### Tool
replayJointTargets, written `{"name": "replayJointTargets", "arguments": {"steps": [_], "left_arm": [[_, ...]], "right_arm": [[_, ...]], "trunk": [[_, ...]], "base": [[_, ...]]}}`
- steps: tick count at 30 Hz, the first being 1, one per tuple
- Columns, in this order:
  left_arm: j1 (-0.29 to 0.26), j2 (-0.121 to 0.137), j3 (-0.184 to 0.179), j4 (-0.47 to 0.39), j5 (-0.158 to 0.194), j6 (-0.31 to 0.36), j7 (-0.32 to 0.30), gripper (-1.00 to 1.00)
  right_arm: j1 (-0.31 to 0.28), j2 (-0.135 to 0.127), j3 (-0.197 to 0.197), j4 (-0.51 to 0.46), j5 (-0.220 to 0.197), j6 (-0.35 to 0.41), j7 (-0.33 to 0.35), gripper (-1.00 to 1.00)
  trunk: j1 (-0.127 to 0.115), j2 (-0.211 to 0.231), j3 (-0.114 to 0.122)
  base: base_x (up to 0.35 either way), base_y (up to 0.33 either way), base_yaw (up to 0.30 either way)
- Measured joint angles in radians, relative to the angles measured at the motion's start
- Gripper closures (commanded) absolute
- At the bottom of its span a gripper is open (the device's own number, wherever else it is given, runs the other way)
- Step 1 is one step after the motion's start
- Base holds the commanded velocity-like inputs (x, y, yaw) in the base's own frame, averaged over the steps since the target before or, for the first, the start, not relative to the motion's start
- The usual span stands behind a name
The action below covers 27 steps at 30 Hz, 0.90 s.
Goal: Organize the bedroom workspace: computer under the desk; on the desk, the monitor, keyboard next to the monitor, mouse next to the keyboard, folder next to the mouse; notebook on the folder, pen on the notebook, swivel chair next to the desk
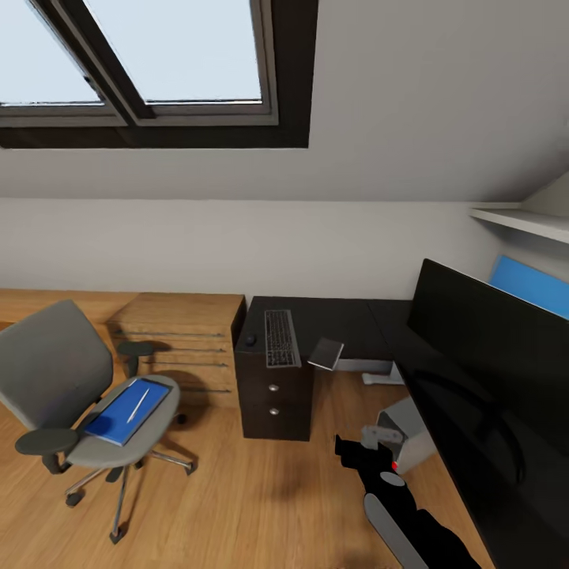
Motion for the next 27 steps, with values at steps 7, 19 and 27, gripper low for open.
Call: {"name": "replayJointTargets", "arguments": {"steps": [7,19,27], "left_arm": [[0.000,0.000,0.000,0.000,0.000,0.000,0.000,-1.00],[0.000,0.000,0.000,0.000,0.000,0.000,0.000,-1.00],[0.000,0.000,0.000,0.000,0.000,0.000,0.000,-1.00]], "right_arm": [[0.000,0.000,0.000,0.012,-0.001,-0.039,-0.002,-1.00],[0.000,0.002,0.004,0.025,0.002,-0.060,-0.003,-1.00],[0.000,0.000,0.000,0.028,0.002,-0.060,-0.002,-1.00]], "trunk": [[0.000,0.000,-0.001],[0.000,0.000,-0.003],[0.000,0.000,-0.003]], "base": [[0.000,0.000,-0.243],[0.000,0.000,-0.026],[0.000,0.000,-0.182]]}}
